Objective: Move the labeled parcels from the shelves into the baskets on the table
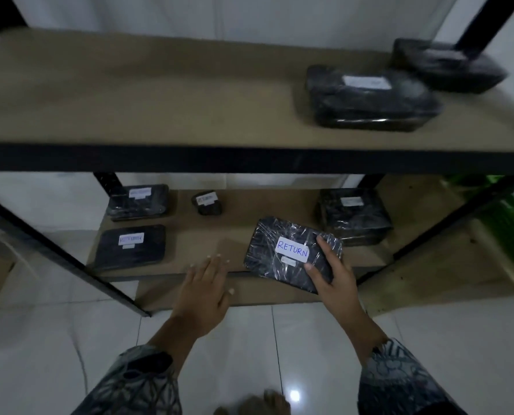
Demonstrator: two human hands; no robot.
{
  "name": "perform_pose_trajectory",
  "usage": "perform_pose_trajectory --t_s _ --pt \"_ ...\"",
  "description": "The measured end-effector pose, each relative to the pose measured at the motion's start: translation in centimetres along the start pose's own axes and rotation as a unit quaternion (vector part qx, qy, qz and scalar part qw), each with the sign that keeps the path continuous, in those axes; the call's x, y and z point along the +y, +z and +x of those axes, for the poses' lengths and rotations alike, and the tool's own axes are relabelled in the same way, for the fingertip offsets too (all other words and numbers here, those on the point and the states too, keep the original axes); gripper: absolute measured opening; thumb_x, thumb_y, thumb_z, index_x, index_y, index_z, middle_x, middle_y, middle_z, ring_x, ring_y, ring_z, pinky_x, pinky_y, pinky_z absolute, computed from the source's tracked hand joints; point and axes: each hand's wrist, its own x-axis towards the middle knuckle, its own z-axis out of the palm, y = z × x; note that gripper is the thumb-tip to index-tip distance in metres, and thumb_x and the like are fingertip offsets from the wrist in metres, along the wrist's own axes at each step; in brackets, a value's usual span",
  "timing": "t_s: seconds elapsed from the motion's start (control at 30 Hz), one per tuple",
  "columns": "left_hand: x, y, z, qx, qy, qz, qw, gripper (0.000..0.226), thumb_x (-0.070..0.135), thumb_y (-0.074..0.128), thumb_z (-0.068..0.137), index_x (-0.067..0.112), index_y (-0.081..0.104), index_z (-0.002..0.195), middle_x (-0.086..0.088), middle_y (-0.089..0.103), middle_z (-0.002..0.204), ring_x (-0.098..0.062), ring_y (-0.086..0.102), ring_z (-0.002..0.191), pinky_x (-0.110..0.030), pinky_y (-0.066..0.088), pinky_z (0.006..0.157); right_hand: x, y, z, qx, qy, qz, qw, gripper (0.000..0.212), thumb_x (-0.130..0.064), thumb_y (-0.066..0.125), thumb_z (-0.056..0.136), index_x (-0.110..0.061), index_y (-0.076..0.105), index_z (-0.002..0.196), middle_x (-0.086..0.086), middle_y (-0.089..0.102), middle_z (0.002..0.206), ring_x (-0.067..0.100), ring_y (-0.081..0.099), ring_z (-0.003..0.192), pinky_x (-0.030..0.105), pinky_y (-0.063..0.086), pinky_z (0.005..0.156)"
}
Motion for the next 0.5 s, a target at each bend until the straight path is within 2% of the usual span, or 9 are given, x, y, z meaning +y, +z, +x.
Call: perform_pose_trajectory --t_s 0.07,0.13,0.2,0.27,0.4,0.5 --pt "1.8 -1.5 0.8 0.003 0.026 -0.005 1.000 0.057 0.040 0.034 0.088 0.006 0.051 0.130 -0.016 0.052 0.133 -0.035 0.050 0.123 -0.054 0.040 0.097 -1.1 -2.3 -1.0 0.019 0.012 -0.005 1.000 0.059 -0.038 0.066 0.083 -0.047 0.040 0.135 0.002 0.039 0.142 0.013 0.040 0.129 0.024 0.034 0.105" --pt "3.9 -2.5 1.7 0.012 0.053 -0.015 0.998 0.057 0.040 0.035 0.087 0.006 0.051 0.130 -0.016 0.053 0.133 -0.035 0.049 0.123 -0.054 0.040 0.097 -1.6 -4.6 -1.9 0.042 0.021 -0.011 0.999 0.059 -0.025 0.068 0.085 -0.037 0.044 0.137 0.003 0.039 0.137 0.012 0.040 0.125 0.010 0.032 0.100" --pt "6.2 -3.0 2.7 0.021 0.076 -0.025 0.997 0.056 0.039 0.037 0.086 0.006 0.051 0.128 -0.016 0.055 0.130 -0.035 0.051 0.121 -0.055 0.042 0.095 -1.4 -7.0 -2.6 0.069 0.024 -0.022 0.997 0.060 -0.021 0.069 0.084 -0.032 0.045 0.138 0.006 0.042 0.135 0.013 0.042 0.123 -0.002 0.027 0.092" --pt "8.7 -3.3 3.5 0.026 0.096 -0.028 0.995 0.053 0.038 0.038 0.085 0.005 0.054 0.123 -0.017 0.057 0.126 -0.036 0.054 0.116 -0.056 0.044 0.092 -0.7 -9.6 -3.2 0.080 0.024 -0.033 0.996 0.059 -0.024 0.070 0.084 -0.034 0.046 0.137 0.009 0.046 0.135 0.016 0.044 0.125 0.003 0.030 0.094" --pt "15.1 -3.5 5.4 0.024 0.127 -0.041 0.991 0.054 0.037 0.039 0.082 0.006 0.058 0.121 -0.017 0.058 0.125 -0.036 0.056 0.115 -0.056 0.045 0.091 1.6 -15.6 -4.1 0.101 0.018 -0.026 0.994 0.058 -0.036 0.068 0.082 -0.050 0.043 0.132 0.005 0.052 0.133 0.017 0.050 0.123 0.031 0.042 0.103" --pt "20.7 -3.4 7.0 0.024 0.145 -0.055 0.988 0.056 0.037 0.039 0.081 0.007 0.056 0.125 -0.016 0.057 0.128 -0.034 0.055 0.117 -0.056 0.045 0.093 3.4 -20.6 -4.2 0.116 0.020 -0.013 0.993 0.056 -0.034 0.071 0.081 -0.051 0.044 0.128 0.003 0.054 0.131 0.014 0.051 0.122 0.032 0.041 0.104"
